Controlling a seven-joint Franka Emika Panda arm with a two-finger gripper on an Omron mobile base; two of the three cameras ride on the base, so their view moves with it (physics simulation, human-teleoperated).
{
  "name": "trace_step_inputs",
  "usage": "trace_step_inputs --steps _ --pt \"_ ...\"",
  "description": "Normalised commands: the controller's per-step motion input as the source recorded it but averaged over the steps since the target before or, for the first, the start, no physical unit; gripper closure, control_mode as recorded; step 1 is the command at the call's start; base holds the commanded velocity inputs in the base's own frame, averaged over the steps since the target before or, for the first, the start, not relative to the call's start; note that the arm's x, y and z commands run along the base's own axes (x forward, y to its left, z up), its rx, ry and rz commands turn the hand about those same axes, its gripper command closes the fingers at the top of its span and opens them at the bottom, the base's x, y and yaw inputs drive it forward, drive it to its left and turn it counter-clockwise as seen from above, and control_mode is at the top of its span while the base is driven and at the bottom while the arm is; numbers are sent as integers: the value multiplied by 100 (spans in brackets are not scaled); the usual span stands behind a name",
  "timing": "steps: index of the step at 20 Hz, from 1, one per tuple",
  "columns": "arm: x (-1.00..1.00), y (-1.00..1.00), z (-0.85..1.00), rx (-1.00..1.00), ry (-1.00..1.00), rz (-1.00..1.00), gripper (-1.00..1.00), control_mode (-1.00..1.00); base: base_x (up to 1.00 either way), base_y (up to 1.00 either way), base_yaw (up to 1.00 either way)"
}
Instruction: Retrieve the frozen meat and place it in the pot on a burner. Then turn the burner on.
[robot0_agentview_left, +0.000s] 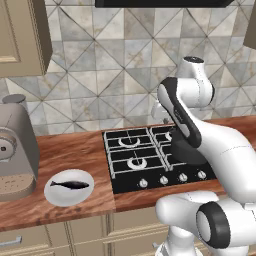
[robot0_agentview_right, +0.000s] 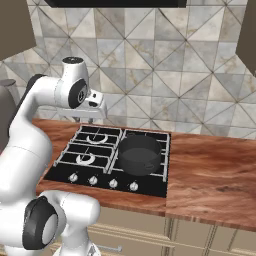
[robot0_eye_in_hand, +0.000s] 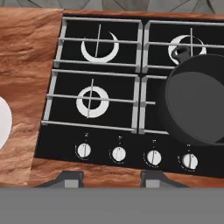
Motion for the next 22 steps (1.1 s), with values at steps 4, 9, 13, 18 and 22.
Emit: trace_step_inputs --steps 4,9,13,18,22 --pt "0 10 -3 0 0 5 -100 -100 0 0 0" --pt "0 41 -3 1 0 11 -100 -100 0 0 0" --pt "0 93 -9 1 3 24 -100 -100 0 0 0" --pt "-4 93 -21 0 1 21 -100 -100 0 0 0" --pt "-15 100 -34 -5 0 23 -100 -100 0 0 0"
